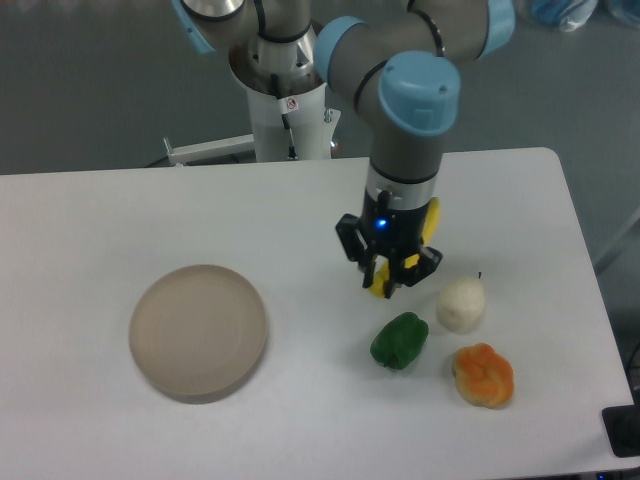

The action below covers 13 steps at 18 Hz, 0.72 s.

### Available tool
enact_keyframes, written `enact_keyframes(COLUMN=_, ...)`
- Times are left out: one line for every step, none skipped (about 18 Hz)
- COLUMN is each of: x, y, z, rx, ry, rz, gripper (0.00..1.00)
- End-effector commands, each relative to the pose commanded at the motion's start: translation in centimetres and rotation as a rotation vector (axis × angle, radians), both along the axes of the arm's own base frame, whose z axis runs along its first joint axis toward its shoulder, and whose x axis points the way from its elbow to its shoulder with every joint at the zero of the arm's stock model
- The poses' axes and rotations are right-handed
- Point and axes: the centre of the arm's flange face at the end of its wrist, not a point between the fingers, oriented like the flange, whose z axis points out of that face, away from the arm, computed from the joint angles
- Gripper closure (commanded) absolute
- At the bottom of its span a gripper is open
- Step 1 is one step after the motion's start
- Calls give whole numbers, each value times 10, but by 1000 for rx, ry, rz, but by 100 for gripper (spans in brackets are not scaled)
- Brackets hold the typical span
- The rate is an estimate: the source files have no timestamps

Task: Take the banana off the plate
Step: 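Lift the held banana up off the plate toward the green pepper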

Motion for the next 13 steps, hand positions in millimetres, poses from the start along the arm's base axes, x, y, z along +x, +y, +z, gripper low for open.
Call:
enact_keyframes(x=-11, y=-8, z=0, rx=-22, ry=24, rz=-25, gripper=100)
enact_keyframes(x=-14, y=-10, z=-1, rx=-30, ry=32, rz=-47, gripper=100)
enact_keyframes(x=-15, y=-11, z=0, rx=-37, ry=41, rz=-65, gripper=100)
enact_keyframes(x=-19, y=-13, z=-3, rx=-45, ry=44, rz=-75, gripper=100)
enact_keyframes(x=-25, y=-17, z=-4, rx=-48, ry=46, rz=-89, gripper=100)
enact_keyframes(x=-28, y=-20, z=-5, rx=-52, ry=50, rz=-105, gripper=100)
enact_keyframes(x=-34, y=-24, z=-4, rx=-58, ry=56, rz=-116, gripper=100)
enact_keyframes(x=-37, y=-28, z=-5, rx=-65, ry=55, rz=-131, gripper=100)
enact_keyframes(x=-41, y=-31, z=-5, rx=-71, ry=51, rz=-136, gripper=100)
enact_keyframes(x=-44, y=-34, z=-6, rx=-77, ry=48, rz=-142, gripper=100)
enact_keyframes(x=-44, y=-34, z=-6, rx=-78, ry=46, rz=-148, gripper=100)
enact_keyframes(x=-46, y=-35, z=-6, rx=-79, ry=47, rz=-153, gripper=100)
enact_keyframes(x=-48, y=-37, z=-5, rx=-79, ry=47, rz=-153, gripper=100)
